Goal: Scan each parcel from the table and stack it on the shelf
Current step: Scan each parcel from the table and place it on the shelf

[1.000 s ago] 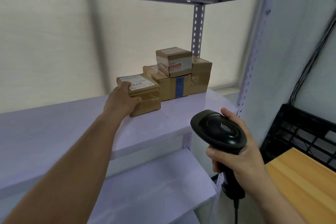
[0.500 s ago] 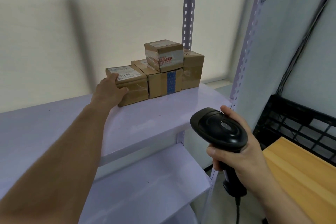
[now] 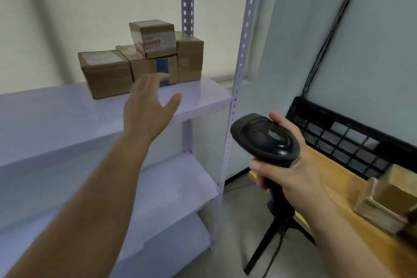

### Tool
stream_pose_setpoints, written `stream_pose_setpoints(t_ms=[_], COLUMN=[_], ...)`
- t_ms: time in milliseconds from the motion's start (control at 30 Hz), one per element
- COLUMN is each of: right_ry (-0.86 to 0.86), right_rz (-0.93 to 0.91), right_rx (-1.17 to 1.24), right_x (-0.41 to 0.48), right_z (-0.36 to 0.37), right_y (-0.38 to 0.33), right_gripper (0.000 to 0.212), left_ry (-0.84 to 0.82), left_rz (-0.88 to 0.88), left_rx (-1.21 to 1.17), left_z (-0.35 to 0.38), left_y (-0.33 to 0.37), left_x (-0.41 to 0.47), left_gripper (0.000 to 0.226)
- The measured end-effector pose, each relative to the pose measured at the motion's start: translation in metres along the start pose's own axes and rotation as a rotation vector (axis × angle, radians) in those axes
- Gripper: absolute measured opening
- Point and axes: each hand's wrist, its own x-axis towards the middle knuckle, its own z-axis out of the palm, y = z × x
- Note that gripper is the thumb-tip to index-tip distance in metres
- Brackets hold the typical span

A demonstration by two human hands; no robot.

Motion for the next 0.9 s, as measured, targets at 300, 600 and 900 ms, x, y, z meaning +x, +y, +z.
stream_pose_setpoints(t_ms=[300, 600, 900], right_ry=[0.061, 0.192, 0.424], right_rz=[0.024, 0.022, 0.077], right_rx=[-0.037, -0.092, -0.161], right_x=[-0.078, -0.166, -0.237], right_z=[-0.109, -0.228, -0.321], right_y=[0.004, 0.007, 0.006], right_gripper=[0.086, 0.086, 0.087], left_ry=[-0.299, -0.594, -0.865], left_rz=[-0.102, 0.007, 0.183], left_rx=[-0.179, -0.199, -0.218], left_z=[0.106, 0.179, 0.236], left_y=[0.125, 0.250, 0.368], left_x=[-0.131, -0.230, -0.284], left_gripper=[0.046, 0.050, 0.052])
